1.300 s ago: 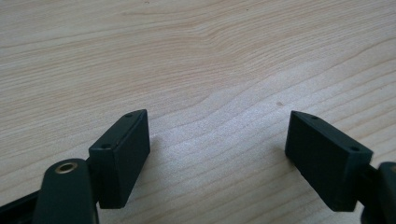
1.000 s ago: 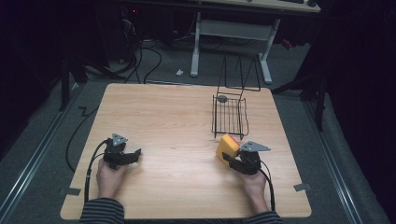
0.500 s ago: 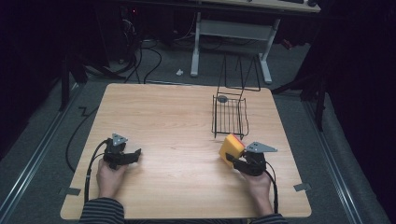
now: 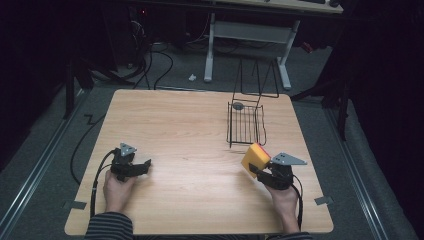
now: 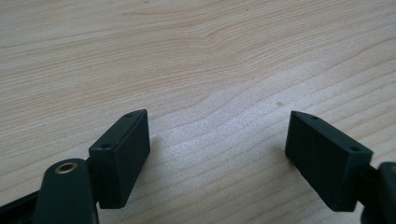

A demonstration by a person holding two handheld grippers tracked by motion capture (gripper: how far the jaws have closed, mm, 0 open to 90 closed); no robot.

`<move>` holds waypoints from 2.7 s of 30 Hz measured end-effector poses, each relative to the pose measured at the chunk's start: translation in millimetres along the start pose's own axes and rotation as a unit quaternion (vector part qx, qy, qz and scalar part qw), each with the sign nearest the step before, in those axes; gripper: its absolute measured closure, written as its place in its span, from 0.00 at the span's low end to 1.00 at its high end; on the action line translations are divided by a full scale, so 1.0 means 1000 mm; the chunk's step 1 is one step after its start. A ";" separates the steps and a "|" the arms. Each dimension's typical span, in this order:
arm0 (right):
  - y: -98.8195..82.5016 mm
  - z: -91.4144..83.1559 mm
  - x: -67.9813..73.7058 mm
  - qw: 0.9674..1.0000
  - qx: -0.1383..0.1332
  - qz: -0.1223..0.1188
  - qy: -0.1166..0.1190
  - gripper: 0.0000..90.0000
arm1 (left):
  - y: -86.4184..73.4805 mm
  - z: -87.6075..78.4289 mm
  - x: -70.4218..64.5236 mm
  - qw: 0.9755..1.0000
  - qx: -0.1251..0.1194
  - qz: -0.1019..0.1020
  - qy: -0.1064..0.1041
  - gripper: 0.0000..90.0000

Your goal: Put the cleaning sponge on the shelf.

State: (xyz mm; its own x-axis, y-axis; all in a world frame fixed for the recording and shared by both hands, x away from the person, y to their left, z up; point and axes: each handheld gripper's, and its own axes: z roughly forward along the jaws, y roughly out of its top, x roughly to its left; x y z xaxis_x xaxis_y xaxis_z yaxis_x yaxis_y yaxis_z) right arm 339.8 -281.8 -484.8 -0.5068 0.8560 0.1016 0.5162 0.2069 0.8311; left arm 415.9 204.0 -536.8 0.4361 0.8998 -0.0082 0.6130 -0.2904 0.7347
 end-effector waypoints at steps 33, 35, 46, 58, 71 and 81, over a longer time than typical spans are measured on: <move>0.020 -0.026 -0.029 0.999 -0.034 0.010 -0.027 0.67 | 0.000 0.000 0.000 1.000 0.001 0.001 0.000 0.25; 0.021 -0.027 -0.029 0.999 -0.036 0.011 -0.027 0.67 | 0.000 0.000 0.000 1.000 0.001 0.001 0.000 0.25; 0.039 -0.017 -0.036 0.999 -0.036 0.009 -0.020 0.68 | 0.000 0.000 0.000 1.000 0.001 0.001 0.000 0.25; 0.055 -0.002 -0.040 0.999 -0.043 0.009 -0.025 0.68 | 0.000 0.000 0.000 1.000 0.001 0.001 0.000 0.25; 0.067 0.019 -0.053 0.998 -0.042 0.026 -0.031 0.67 | 0.000 0.000 0.000 1.000 0.001 0.001 0.000 0.25; 0.071 0.041 -0.057 0.998 -0.027 0.027 -0.045 0.67 | 0.000 0.000 0.000 1.000 0.000 0.001 0.000 0.25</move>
State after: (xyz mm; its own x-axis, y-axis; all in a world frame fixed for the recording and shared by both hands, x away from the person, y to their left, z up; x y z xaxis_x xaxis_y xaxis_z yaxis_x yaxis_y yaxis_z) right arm 433.3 -296.3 -453.7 -0.4139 0.9050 0.0985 0.5016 0.1365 0.8543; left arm 416.0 204.1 -536.8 0.4380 0.8989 -0.0071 0.6119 -0.2924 0.7349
